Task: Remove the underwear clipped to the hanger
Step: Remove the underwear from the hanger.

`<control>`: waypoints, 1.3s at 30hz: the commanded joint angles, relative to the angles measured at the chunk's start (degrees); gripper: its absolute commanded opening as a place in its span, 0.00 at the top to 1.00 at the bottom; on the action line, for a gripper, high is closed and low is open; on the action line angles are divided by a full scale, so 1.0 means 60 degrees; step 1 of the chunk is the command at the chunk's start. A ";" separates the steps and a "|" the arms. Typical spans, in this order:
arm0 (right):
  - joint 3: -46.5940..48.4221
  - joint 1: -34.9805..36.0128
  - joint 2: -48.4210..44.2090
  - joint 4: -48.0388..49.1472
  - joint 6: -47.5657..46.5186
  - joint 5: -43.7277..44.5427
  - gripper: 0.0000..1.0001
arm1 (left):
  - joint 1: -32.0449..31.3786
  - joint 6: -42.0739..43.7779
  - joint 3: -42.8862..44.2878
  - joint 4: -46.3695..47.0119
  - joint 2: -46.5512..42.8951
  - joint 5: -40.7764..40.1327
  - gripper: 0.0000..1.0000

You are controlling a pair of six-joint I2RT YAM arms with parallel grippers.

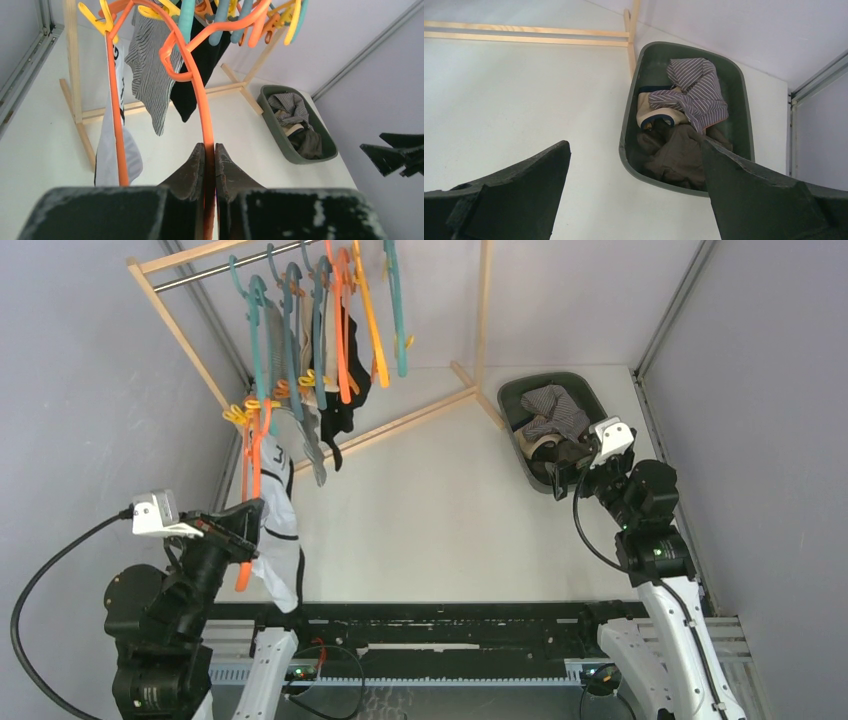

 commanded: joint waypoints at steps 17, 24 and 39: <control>-0.0027 0.0083 0.0280 0.0167 -0.0257 -0.0344 0.00 | -0.0033 0.0274 0.1074 0.0992 0.0064 -0.0101 1.00; -0.0028 0.0085 0.0234 0.0155 -0.0290 -0.0409 0.00 | -0.0029 -0.0010 0.1199 0.1034 -0.0036 0.0820 1.00; -0.0118 0.0101 0.0052 0.0058 -0.0339 -0.1324 0.00 | -0.0015 0.0937 0.1092 -0.0177 -0.0721 0.4975 1.00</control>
